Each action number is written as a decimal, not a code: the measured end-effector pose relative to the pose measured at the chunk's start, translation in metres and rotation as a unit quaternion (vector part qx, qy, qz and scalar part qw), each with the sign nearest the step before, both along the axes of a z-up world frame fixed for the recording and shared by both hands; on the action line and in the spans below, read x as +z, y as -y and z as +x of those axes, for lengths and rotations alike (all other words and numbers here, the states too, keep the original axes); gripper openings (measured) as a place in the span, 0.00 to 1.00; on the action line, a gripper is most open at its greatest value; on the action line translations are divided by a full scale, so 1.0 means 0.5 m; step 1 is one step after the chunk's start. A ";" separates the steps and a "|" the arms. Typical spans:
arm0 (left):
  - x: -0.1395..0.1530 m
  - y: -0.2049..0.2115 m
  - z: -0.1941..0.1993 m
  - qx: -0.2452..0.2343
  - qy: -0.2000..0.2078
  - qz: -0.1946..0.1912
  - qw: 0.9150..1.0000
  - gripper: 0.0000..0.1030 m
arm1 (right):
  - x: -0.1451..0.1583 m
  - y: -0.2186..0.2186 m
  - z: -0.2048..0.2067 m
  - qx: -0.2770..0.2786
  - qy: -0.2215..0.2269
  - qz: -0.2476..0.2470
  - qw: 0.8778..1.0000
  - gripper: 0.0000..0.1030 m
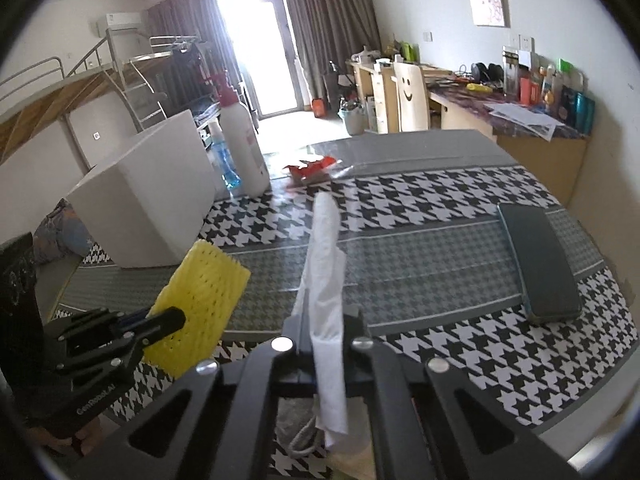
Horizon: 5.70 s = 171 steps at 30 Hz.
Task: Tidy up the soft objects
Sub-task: 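Lift and carry the foam net in the left tool while the right tool carries the tissues toward the box, then open the left tool over the white foam box to drop the foam net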
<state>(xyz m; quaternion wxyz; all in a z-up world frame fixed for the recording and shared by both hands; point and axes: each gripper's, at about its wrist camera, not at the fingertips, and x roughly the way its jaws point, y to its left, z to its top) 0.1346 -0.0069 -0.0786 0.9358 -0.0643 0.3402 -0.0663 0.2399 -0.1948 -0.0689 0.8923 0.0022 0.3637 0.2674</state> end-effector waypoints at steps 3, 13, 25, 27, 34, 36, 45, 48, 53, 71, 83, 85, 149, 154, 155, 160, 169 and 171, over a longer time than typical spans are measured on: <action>0.005 -0.006 -0.005 0.005 0.004 -0.001 1.000 0.09 | 0.014 0.001 -0.004 0.005 0.008 0.011 1.000 0.04; 0.038 -0.032 -0.042 0.020 0.034 0.009 0.999 0.09 | 0.043 -0.008 -0.018 0.023 0.022 0.040 0.999 0.04; 0.074 -0.064 -0.066 0.042 0.059 0.024 0.997 0.09 | 0.063 -0.021 -0.017 0.042 0.027 0.074 0.996 0.04; 0.081 -0.063 -0.068 0.045 0.065 0.028 0.996 0.09 | 0.068 -0.027 -0.018 0.046 0.032 0.075 0.996 0.04; 0.105 -0.078 -0.073 0.057 0.078 0.034 0.995 0.09 | 0.080 -0.048 -0.022 0.062 0.043 0.075 0.994 0.04; 0.109 -0.083 -0.076 0.060 0.081 0.037 0.994 0.09 | 0.084 -0.053 -0.021 0.066 0.047 0.075 0.994 0.04; 0.134 -0.095 -0.078 0.062 0.096 0.042 0.993 0.09 | 0.098 -0.069 -0.018 0.077 0.060 0.075 0.992 0.05; 0.144 -0.104 -0.083 0.065 0.101 0.042 0.992 0.09 | 0.104 -0.075 -0.019 0.080 0.064 0.073 0.992 0.05; 0.157 -0.115 -0.084 0.070 0.109 0.044 0.991 0.09 | 0.111 -0.084 -0.018 0.086 0.069 0.071 0.991 0.05; 0.202 -0.140 -0.074 0.087 0.137 0.061 0.985 0.09 | 0.155 -0.121 -0.011 0.101 0.096 0.073 0.988 0.05; 0.234 -0.159 -0.061 0.096 0.153 0.068 0.981 0.09 | 0.181 -0.152 -0.007 0.112 0.116 0.073 0.984 0.05; 0.239 -0.161 -0.061 0.097 0.157 0.071 0.980 0.09 | 0.185 -0.159 -0.004 0.114 0.118 0.072 0.984 0.05; 0.253 -0.308 0.078 0.181 0.117 0.088 0.973 0.09 | 0.282 -0.361 0.062 0.160 0.142 0.048 0.976 0.05; 0.239 -0.317 0.096 0.180 0.102 0.086 0.975 0.09 | 0.280 -0.371 0.065 0.157 0.142 0.042 0.976 0.05; 0.236 -0.319 0.101 0.179 0.099 0.084 0.975 0.09 | 0.280 -0.373 0.067 0.157 0.141 0.041 0.977 0.05; 0.221 -0.334 0.118 0.179 0.079 0.074 0.978 0.09 | 0.279 -0.378 0.068 0.156 0.141 0.041 0.977 0.05; 0.207 -0.355 0.124 0.193 0.061 0.078 0.976 0.64 | 0.276 -0.387 0.071 0.153 0.140 0.033 0.978 0.05; 0.210 -0.357 0.120 0.202 0.062 0.087 0.973 0.66 | 0.276 -0.387 0.073 0.152 0.140 0.030 0.978 0.05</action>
